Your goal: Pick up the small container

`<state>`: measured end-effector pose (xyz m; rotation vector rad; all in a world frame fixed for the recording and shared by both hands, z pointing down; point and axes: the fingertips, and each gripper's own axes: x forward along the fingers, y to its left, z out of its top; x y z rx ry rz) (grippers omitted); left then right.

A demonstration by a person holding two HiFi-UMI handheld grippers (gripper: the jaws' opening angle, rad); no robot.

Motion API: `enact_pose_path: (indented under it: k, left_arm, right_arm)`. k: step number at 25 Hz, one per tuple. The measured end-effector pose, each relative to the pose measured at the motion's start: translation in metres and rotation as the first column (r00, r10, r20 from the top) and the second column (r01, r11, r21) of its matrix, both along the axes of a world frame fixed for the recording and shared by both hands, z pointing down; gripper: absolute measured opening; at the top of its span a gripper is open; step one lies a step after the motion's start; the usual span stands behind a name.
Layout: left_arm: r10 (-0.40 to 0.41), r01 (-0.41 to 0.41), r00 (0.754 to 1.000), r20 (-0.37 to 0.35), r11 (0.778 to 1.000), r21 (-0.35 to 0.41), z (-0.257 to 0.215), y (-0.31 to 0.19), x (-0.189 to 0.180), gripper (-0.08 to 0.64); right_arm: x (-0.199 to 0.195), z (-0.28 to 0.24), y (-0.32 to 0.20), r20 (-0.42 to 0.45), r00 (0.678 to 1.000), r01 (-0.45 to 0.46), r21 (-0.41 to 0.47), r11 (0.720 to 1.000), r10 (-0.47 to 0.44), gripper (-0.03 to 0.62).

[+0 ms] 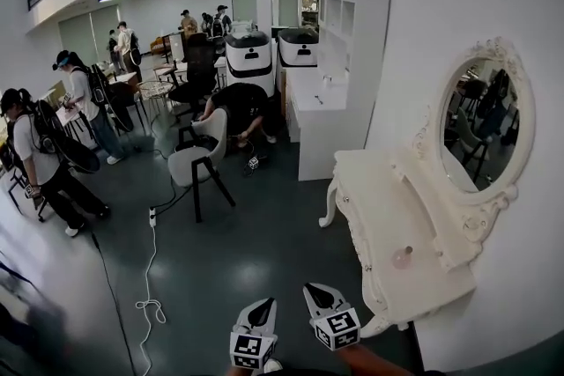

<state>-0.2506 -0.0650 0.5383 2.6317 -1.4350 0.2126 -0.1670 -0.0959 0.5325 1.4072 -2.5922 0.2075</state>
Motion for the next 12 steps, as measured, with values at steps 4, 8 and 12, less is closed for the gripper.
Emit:
enact_pose_path:
  k: [4,8,12]
  left_arm:
    - [0.011,-0.011,1.0,-0.011,1.0,-0.016,0.005,-0.012,-0.02,0.006]
    - [0.025,-0.025,1.0,0.002,1.0,-0.018,0.013,-0.024,-0.037,0.006]
    - [0.06,-0.06,0.998,0.032,0.998,-0.003,0.018,-0.031,-0.036,0.008]
  right_arm:
    - [-0.026,0.004,-0.003,-0.021,0.999,0.025,-0.019,1.0,-0.025,0.006]
    - [-0.046,0.007,-0.012,-0.041,0.999,0.014,-0.012,1.0,-0.015,0.006]
    - [-0.053,-0.002,-0.019,-0.056,0.998,0.001,0.016,1.0,0.0,0.006]
